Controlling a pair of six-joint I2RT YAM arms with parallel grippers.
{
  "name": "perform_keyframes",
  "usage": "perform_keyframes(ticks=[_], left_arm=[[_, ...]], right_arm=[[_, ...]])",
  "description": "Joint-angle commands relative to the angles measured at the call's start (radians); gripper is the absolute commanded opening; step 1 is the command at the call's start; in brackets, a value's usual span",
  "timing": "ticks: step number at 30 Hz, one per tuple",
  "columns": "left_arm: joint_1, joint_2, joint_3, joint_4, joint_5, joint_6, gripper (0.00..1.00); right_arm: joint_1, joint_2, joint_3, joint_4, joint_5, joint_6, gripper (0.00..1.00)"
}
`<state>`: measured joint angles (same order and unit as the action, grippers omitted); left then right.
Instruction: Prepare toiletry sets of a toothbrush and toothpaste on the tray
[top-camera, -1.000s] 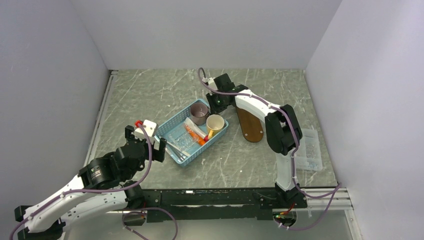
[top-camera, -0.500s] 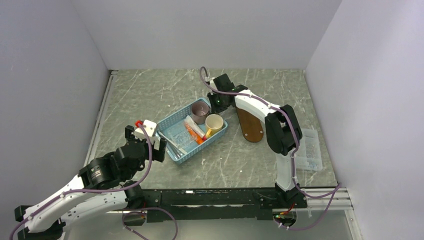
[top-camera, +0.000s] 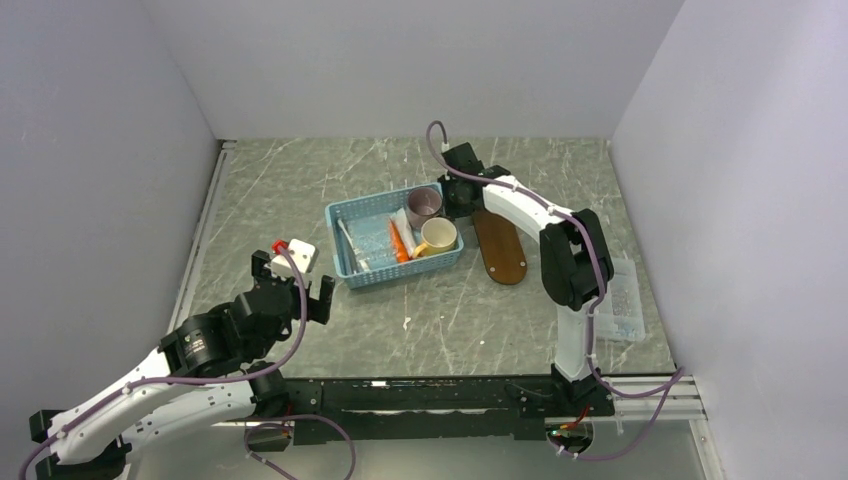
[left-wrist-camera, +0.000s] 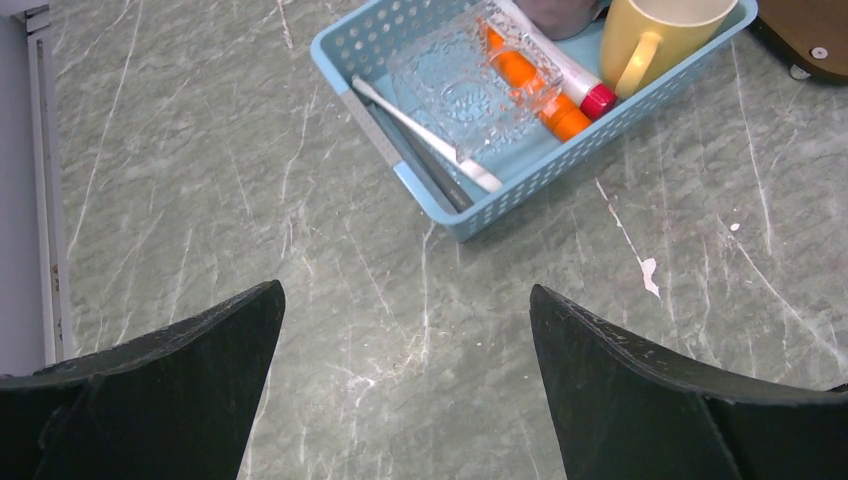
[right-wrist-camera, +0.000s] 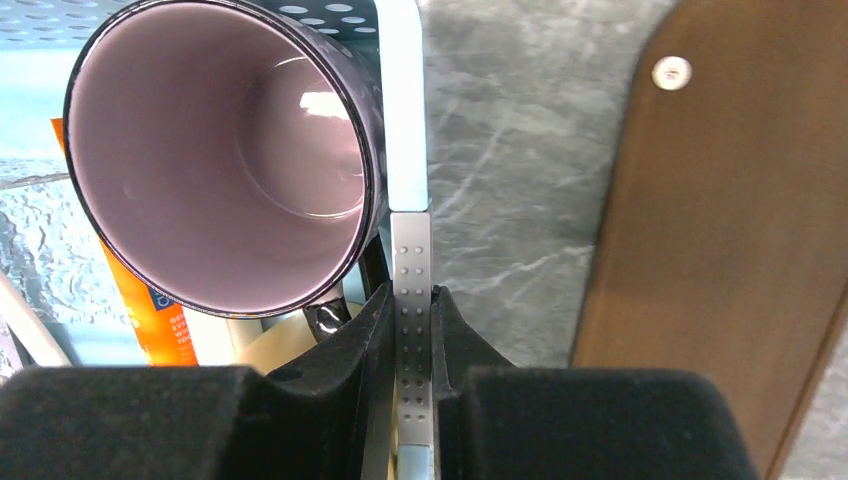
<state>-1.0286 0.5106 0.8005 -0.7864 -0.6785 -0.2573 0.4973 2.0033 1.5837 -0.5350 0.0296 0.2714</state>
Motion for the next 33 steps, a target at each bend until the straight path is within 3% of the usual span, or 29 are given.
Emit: perform_keyframes(ticks=[1, 13, 22, 24, 33], left_arm=[[0.004, 0.012, 0.0, 0.026, -0.001, 0.0, 0.99], [0.005, 0.021, -0.001, 0.033, 0.007, 0.004, 0.99], [0.005, 0.02, -0.001, 0.033, 0.01, 0.006, 0.99], [0.005, 0.022, -0.002, 0.031, 0.011, 0.006, 0.99], [0.007, 0.032, -0.001, 0.029, 0.008, 0.006, 0.99]], right_arm=[[-0.057, -0.066, 0.004, -0.02, 0.143, 0.06, 0.0], [-0.083, -0.124, -0.081, 0.017, 0.192, 0.181, 0.0], [-0.083, -0.118, -0.087, 0.03, 0.172, 0.173, 0.0], [-0.083, -0.132, -0.094, 0.044, 0.166, 0.167, 0.13], [-0.083, -0.18, -0.067, 0.023, 0.196, 0.149, 0.32]])
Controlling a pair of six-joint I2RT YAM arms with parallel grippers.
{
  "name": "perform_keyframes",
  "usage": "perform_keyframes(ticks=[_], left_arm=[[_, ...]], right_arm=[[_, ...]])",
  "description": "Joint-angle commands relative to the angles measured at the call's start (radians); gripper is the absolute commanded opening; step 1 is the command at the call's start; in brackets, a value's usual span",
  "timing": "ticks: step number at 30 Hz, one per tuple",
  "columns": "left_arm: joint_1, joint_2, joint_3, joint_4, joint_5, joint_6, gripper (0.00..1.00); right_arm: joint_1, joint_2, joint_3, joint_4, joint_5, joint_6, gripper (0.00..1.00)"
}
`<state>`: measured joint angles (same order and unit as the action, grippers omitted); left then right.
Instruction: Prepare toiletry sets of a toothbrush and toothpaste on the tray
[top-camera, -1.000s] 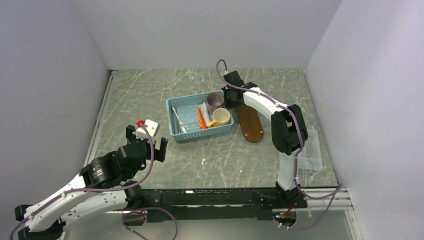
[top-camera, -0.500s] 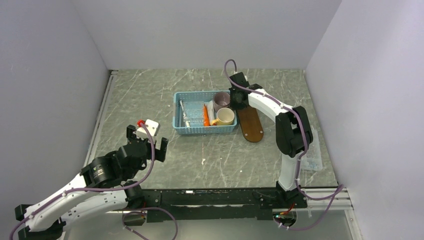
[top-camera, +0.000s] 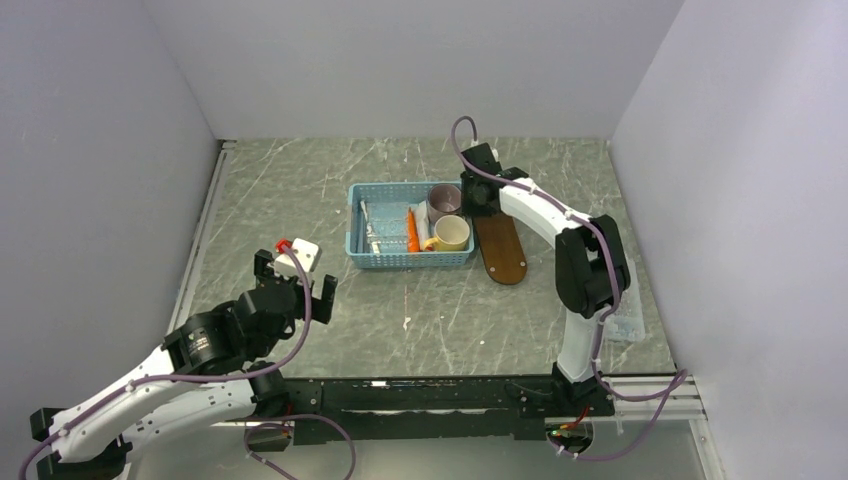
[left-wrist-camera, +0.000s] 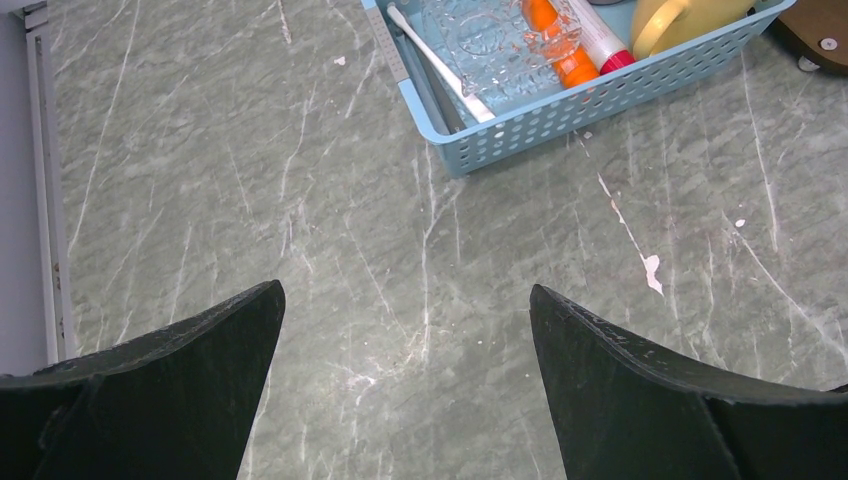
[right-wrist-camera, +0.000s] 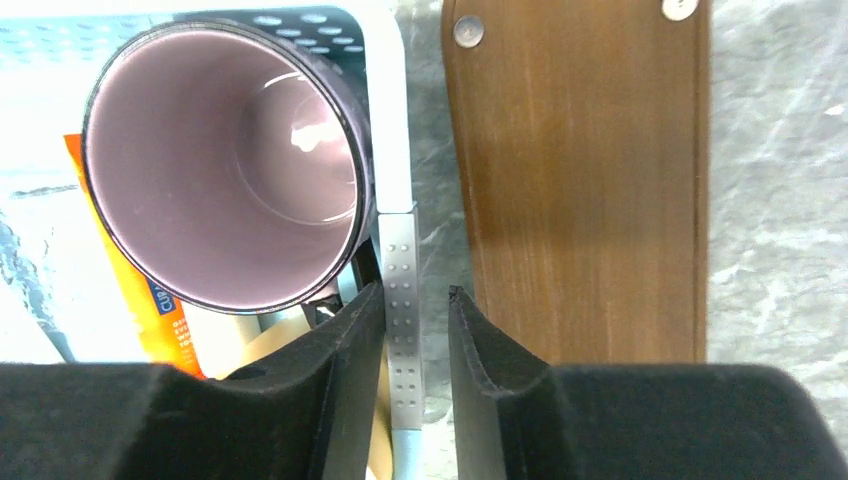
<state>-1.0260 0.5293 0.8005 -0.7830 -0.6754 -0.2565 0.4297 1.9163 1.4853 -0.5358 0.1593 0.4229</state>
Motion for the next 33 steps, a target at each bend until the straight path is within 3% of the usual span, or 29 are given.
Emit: perform_keyframes(ticks=[1, 9, 16, 25, 33], left_arm=[[0.004, 0.013, -0.001, 0.026, 0.005, 0.005, 0.99], [0.006, 0.024, 0.0, 0.024, 0.005, 0.005, 0.99], [0.006, 0.027, -0.001, 0.025, 0.007, 0.005, 0.99], [0.009, 0.028, -0.003, 0.027, 0.003, 0.008, 0.99], [0.011, 0.04, -0.003, 0.03, 0.003, 0.008, 0.99]], right_arm=[[-0.016, -0.1, 0.03, 0.026, 0.07, -0.005, 0.34], [-0.024, -0.136, 0.063, 0.019, 0.116, -0.014, 0.46], [-0.116, -0.107, 0.159, 0.014, 0.038, -0.05, 0.57], [-0.183, 0.05, 0.289, 0.016, -0.037, -0.08, 0.76], [-0.203, 0.23, 0.471, -0.037, -0.047, -0.071, 0.87]])
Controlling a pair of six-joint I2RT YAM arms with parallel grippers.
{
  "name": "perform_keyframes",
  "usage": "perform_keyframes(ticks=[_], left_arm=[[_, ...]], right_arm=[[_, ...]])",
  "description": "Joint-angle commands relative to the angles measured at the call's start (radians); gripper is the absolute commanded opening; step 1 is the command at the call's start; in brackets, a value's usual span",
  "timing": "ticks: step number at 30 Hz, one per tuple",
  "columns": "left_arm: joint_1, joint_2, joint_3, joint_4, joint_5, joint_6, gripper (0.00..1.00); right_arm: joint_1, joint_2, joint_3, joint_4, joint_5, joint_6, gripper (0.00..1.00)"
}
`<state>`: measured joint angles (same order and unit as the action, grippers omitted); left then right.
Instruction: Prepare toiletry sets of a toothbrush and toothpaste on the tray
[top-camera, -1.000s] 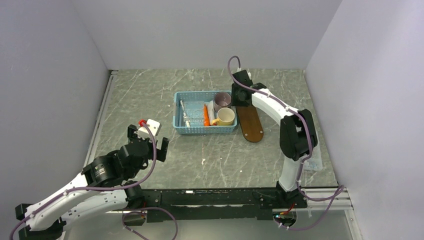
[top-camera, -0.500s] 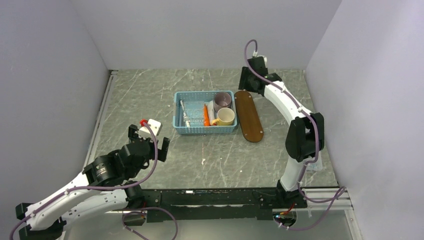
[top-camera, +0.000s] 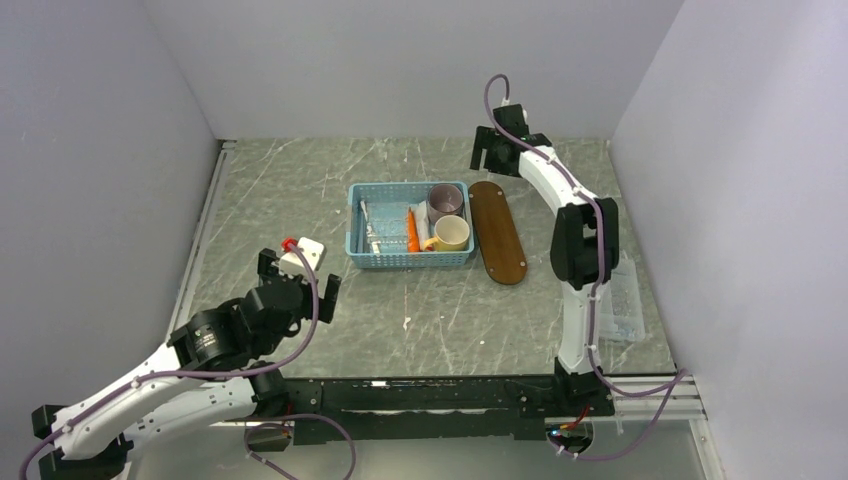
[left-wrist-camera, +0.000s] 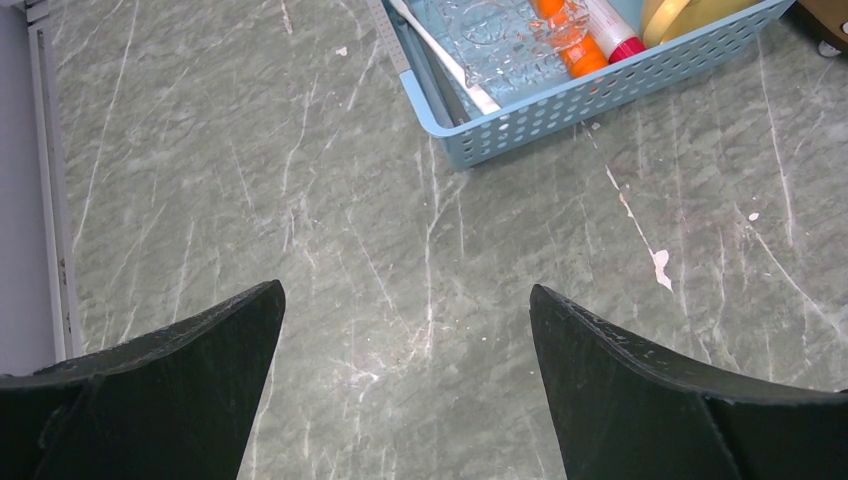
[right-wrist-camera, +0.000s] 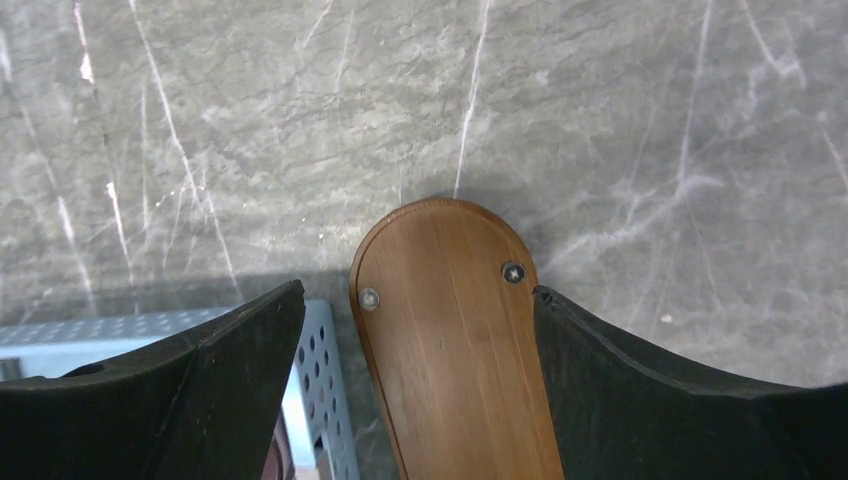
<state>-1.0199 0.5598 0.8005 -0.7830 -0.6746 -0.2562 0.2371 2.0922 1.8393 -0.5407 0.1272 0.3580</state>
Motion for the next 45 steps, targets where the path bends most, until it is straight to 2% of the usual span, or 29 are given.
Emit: perform_keyframes(ticks=[1, 11, 24, 33, 45], left_arm=[[0.007, 0.01, -0.003, 0.032, 0.004, 0.01, 0.99], [0.013, 0.022, -0.006, 0.039, 0.011, 0.015, 0.99], [0.022, 0.031, -0.006, 0.045, 0.023, 0.021, 0.99], [0.024, 0.026, -0.004, 0.042, 0.029, 0.02, 0.99], [0.024, 0.011, -0.003, 0.036, 0.029, 0.015, 0.99]], right_arm=[[-0.011, 0.078, 0.139, -0.039, -0.015, -0.004, 0.87], [-0.031, 0.277, 0.331, -0.087, -0.021, 0.008, 0.87], [-0.031, 0.372, 0.373, -0.111, -0.028, -0.021, 0.87], [-0.03, 0.331, 0.267, -0.094, -0.067, -0.054, 0.86], [-0.031, 0.171, 0.027, -0.031, -0.094, -0.083, 0.82]])
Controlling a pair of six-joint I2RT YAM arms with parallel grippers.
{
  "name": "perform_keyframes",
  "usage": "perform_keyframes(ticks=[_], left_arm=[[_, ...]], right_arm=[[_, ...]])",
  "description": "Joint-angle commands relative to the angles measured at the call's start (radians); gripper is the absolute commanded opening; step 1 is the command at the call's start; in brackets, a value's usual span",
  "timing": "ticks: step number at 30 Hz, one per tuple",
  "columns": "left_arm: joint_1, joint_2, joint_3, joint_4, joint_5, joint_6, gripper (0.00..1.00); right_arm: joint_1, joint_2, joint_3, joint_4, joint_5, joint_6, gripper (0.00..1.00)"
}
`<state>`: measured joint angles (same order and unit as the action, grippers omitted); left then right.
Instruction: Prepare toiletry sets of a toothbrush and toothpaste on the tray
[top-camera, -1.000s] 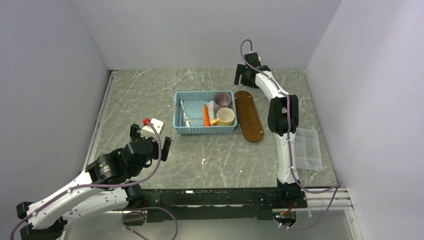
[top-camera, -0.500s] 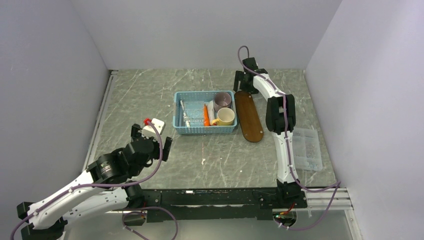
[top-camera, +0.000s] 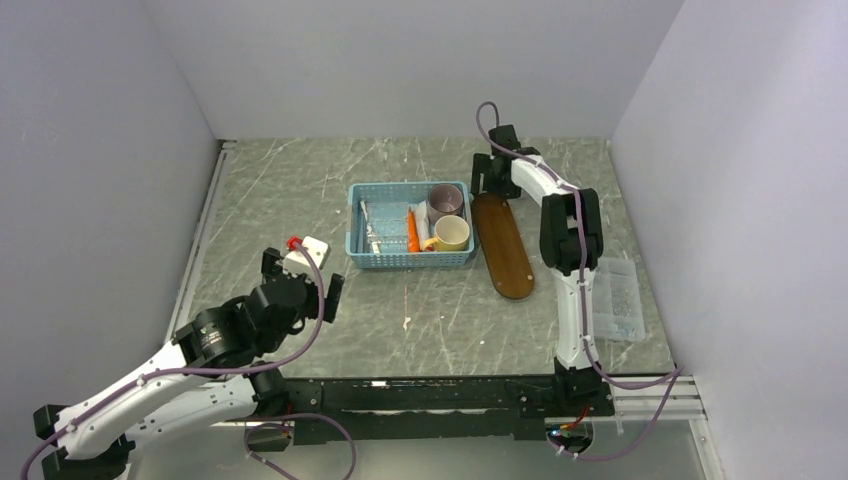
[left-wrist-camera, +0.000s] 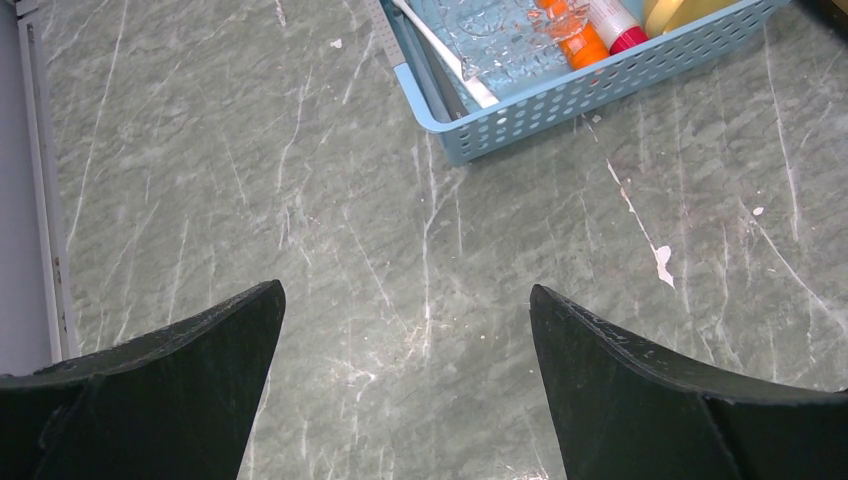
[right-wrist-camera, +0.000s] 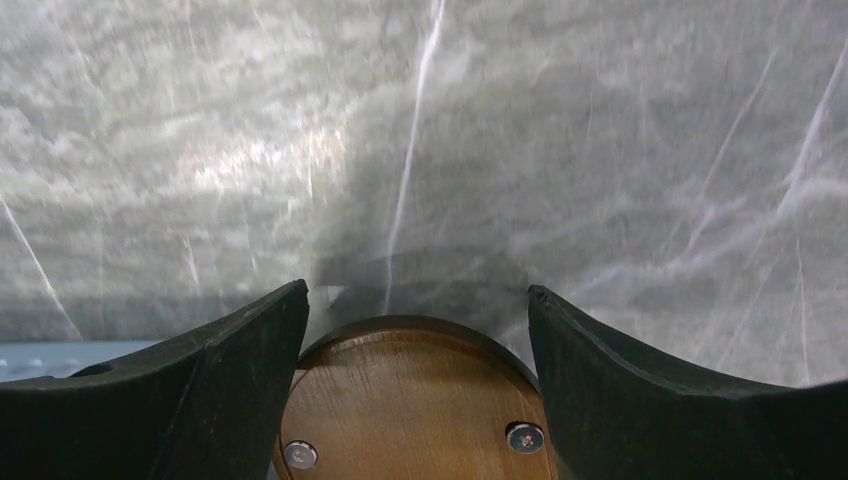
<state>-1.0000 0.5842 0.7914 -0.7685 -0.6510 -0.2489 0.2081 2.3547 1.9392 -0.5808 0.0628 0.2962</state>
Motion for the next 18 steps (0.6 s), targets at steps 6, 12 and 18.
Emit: perform_keyframes(ticks=[6, 12, 18], left_arm=[[0.004, -0.025, 0.007, 0.018, 0.004, 0.004, 0.99], [0.005, -0.039, 0.009, 0.015, 0.0, 0.002, 0.99], [0.006, -0.045, 0.009, 0.011, -0.004, -0.001, 0.99]], right_arm=[[-0.002, -0.217, -0.24, 0.063, -0.058, -0.024, 0.8], [0.009, -0.325, -0.418, 0.117, -0.106, -0.008, 0.8], [0.031, -0.444, -0.568, 0.178, -0.132, 0.008, 0.8]])
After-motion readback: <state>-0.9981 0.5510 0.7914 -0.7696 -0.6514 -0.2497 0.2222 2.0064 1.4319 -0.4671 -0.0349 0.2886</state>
